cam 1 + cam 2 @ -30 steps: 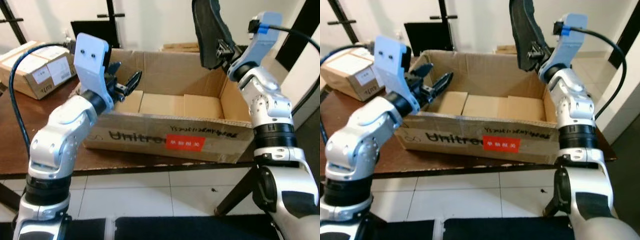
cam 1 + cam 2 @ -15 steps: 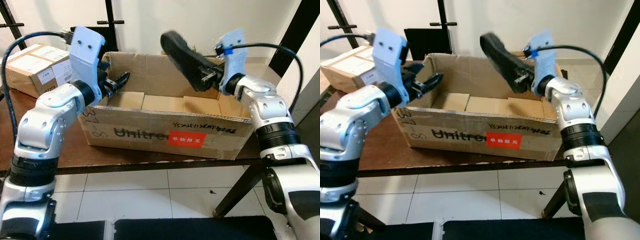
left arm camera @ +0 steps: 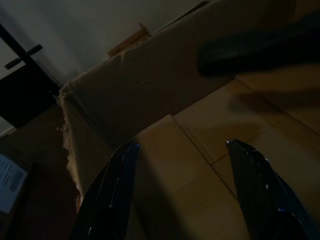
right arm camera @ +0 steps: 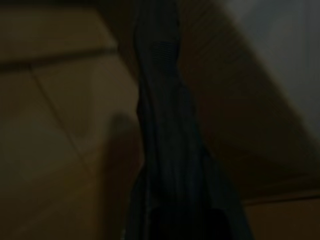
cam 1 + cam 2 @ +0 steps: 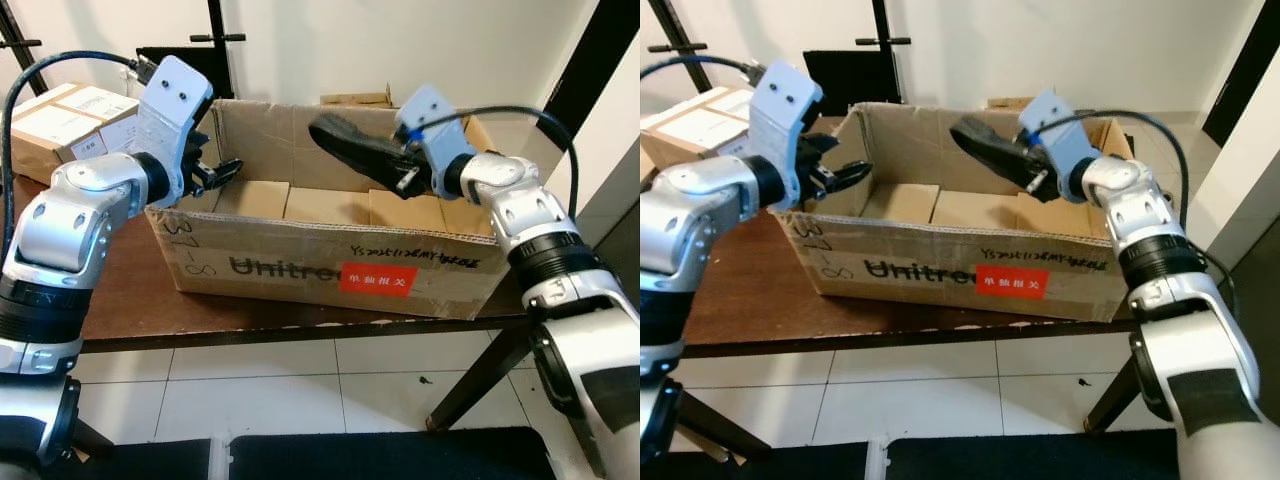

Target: Picking trash to rubbish bin

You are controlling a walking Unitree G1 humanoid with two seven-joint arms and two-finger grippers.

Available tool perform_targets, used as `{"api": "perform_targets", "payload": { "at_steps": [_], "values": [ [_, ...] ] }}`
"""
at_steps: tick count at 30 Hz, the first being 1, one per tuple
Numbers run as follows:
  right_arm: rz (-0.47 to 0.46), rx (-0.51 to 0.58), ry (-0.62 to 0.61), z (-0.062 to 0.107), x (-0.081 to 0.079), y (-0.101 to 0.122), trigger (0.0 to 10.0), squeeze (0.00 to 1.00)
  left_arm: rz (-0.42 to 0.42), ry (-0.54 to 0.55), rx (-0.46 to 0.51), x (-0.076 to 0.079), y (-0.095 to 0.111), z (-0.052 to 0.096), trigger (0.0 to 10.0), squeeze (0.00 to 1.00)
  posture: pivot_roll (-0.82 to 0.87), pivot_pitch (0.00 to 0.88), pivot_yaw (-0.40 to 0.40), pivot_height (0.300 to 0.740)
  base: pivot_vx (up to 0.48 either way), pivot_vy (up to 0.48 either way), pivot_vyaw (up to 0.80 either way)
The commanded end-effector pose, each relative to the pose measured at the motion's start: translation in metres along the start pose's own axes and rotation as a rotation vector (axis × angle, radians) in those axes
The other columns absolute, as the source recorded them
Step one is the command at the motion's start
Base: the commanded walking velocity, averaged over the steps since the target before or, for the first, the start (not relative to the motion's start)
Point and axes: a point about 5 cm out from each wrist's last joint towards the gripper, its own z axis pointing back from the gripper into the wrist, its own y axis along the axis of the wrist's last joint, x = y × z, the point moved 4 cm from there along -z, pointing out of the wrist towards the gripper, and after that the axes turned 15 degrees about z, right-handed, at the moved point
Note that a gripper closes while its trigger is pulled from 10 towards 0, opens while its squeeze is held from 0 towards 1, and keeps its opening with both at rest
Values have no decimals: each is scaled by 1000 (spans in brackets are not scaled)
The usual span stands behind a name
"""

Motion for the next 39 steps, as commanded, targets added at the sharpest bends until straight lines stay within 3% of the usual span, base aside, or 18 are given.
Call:
{"api": "perform_targets", "payload": {
  "at_steps": [1,2,3,9,10,12,16,20,23,24,25,26,28,29,31,33,36,39],
  "values": [
    [34,-7,14,0,-3,-3,10000,608,-28,6,-8,-4,3,4,10000,0,-14,69,-17,740,0,0,0],
    [49,-16,33,0,-7,-7,10000,882,-21,-15,-9,-1,1,4,10000,0,-15,72,-17,740,0,0,0],
    [42,-15,40,-1,-9,-7,10000,1000,-14,-27,-8,1,1,3,10000,0,-15,72,-19,740,0,0,0],
    [39,-8,17,-1,-6,-6,10000,984,-7,-33,8,3,3,2,10000,0,-16,76,-18,740,0,0,0],
    [32,-3,5,-1,-3,-5,10000,0,-2,-34,13,2,4,2,10000,0,-16,76,-19,740,0,0,0],
    [21,6,-4,-1,0,-4,10000,0,1,-34,16,2,6,2,10000,0,-16,76,-19,740,0,0,0],
    [-168,111,-115,4,26,12,10000,0,21,-41,86,0,17,3,10000,0,-15,76,-19,740,0,0,0],
    [-563,499,-91,25,58,56,10000,0,132,-246,279,18,46,19,10000,0,-13,80,-20,740,0,0,0],
    [-672,779,57,52,64,86,10000,0,131,-409,298,32,45,35,10000,0,-15,82,-17,740,0,0,0],
    [-672,779,57,52,64,86,10000,0,131,-409,298,32,45,35,10000,0,-15,82,-17,740,0,0,0],
    [-678,882,162,65,57,97,10000,0,135,-496,282,40,40,44,10000,0,-16,83,-16,740,0,0,0],
    [-678,882,162,65,57,97,10000,0,135,-496,282,40,40,44,10000,0,-16,83,-16,740,0,0,0],
    [-660,963,309,80,36,104,10000,0,99,-569,219,45,24,54,10000,0,-19,84,-13,740,0,0,0],
    [-660,963,309,80,36,104,10000,0,99,-569,219,45,24,54,10000,0,-19,84,-13,740,0,0,0],
    [-653,962,514,90,-11,101,10000,0,42,-689,1,61,-24,70,10000,0,-17,88,-12,740,0,0,0],
    [-653,962,514,90,-11,101,10000,0,42,-689,1,61,-24,70,10000,0,-17,88,-12,740,0,0,0],
    [-678,892,695,97,-67,92,10000,0,51,-744,-229,74,-80,85,10000,0,-14,93,-12,740,0,0,0],
    [-700,876,767,104,-89,91,10000,0,67,-738,-302,79,-103,89,10000,0,-11,96,-12,740,0,0,0]
  ]
}}
